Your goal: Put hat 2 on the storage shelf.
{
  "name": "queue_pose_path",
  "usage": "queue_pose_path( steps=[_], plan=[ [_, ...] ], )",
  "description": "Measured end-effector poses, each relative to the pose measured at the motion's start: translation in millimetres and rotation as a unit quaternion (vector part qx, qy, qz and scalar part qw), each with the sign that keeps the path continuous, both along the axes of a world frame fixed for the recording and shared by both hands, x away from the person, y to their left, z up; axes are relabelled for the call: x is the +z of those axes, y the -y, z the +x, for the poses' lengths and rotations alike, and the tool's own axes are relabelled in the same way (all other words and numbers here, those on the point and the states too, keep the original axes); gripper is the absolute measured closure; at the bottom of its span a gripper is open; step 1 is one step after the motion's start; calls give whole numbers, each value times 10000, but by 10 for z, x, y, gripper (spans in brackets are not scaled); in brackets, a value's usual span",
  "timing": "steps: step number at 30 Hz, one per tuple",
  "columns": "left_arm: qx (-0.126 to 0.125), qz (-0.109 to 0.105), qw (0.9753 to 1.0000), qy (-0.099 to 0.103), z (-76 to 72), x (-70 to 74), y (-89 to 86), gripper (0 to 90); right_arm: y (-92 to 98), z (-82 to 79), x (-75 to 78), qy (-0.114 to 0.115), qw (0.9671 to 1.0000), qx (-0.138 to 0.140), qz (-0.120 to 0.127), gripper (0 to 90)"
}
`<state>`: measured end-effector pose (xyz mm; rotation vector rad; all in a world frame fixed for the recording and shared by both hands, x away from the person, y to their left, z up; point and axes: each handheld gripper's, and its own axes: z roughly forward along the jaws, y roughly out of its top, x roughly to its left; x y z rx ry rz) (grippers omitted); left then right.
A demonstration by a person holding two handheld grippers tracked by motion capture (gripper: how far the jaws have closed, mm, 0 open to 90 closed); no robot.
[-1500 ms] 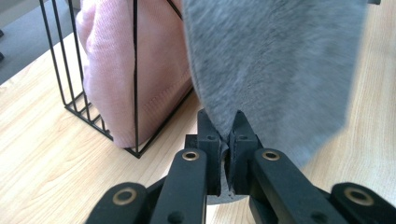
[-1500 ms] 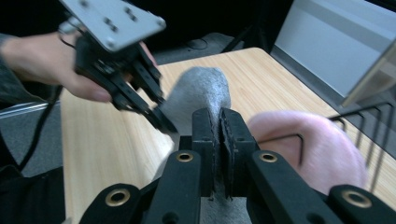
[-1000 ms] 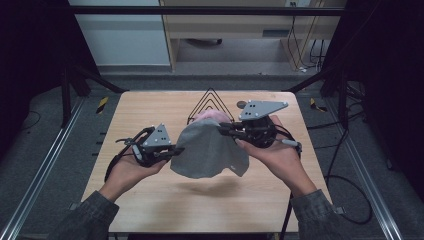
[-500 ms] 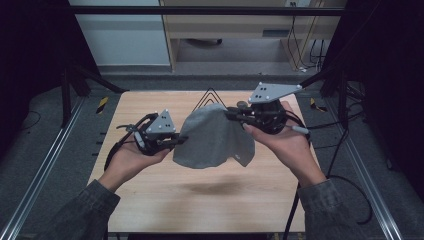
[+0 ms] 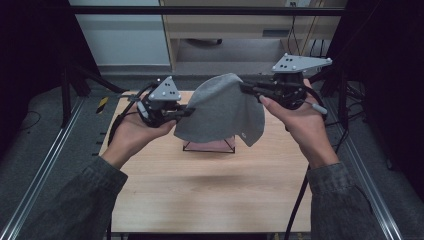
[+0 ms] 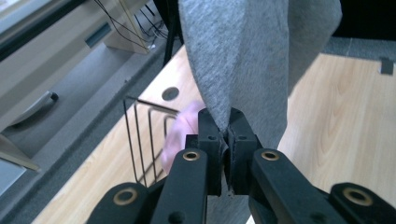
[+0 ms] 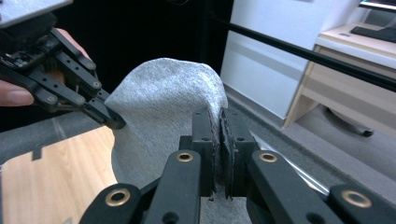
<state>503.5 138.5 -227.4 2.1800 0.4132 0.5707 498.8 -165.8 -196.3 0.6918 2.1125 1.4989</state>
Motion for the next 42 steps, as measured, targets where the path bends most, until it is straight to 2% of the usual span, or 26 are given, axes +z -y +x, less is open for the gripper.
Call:
queue_pose_path(
  steps=[7,13,18,20,26,28,34,42],
  plan=[
    [107,-71,9998,175,154,183,114,863,140,133,93,93,9997,-208,131,855],
    [191,4,9992,341,353,286,250,863,253,269,88,152,9986,-439,262,854],
    [286,-149,9984,466,529,314,330,863,333,373,87,243,9974,-572,376,855],
    [315,-173,9979,530,585,302,356,863,366,417,80,294,9969,-615,401,854],
    [521,-28,9959,734,800,199,458,863,422,629,-52,280,9959,-777,369,854],
    [582,-74,9954,761,872,159,465,863,413,694,-92,279,9958,-816,313,854],
    [698,-147,9953,647,1042,48,408,864,347,882,-155,227,9956,-856,298,855],
    [808,-155,9948,595,1151,-43,331,864,228,1106,-281,98,9956,-891,267,854]
  ],
)
